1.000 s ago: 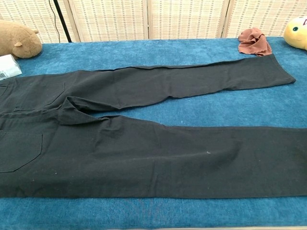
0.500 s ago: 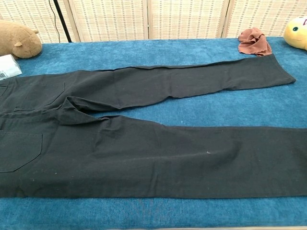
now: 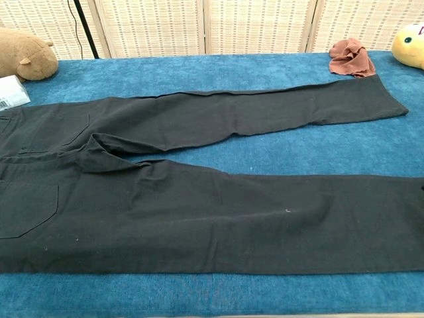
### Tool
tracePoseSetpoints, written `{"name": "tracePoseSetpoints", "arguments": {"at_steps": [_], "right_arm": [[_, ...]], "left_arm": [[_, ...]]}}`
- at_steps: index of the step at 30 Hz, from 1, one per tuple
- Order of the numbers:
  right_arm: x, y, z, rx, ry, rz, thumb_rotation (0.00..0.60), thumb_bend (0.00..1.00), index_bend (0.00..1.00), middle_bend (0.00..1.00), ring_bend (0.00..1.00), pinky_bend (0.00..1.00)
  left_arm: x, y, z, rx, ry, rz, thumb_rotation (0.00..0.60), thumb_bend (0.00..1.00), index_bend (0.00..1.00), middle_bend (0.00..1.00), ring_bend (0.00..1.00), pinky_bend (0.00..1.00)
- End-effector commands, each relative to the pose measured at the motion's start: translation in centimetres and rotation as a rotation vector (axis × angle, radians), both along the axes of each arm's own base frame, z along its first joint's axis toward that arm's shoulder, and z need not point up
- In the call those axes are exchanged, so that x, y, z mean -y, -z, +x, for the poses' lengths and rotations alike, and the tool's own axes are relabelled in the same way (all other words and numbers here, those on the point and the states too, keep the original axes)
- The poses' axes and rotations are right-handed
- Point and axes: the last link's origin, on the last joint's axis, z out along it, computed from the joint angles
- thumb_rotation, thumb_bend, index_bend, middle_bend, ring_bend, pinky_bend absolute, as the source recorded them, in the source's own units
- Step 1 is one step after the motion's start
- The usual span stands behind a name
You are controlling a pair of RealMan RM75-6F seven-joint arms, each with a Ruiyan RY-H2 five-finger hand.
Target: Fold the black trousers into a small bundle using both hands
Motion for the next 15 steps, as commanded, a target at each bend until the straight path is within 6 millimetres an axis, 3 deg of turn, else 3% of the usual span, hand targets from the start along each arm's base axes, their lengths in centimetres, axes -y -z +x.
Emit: {"name": "tracePoseSetpoints", "arguments": {"at_steps": [1,15], "right_arm": [[0.13,0.21,-0.06,-0.001,0.006,-0.001,0.6,0.0,0.0,0.0,0.0,0.0],[0.63,0.78,-0.33,0.01,0.028,-0.044,0.6,0.0,0.0,0.0,0.0,0.0]], "left_arm": [[-0.01,0.05,-0.03,0.0,-0.002,-0.002,0.6,0.0,0.0,0.0,0.0,0.0],[-0.02,0.16,-0.02,0.0,-0.004,-0.006,0.6,0.0,0.0,0.0,0.0,0.0]]}}
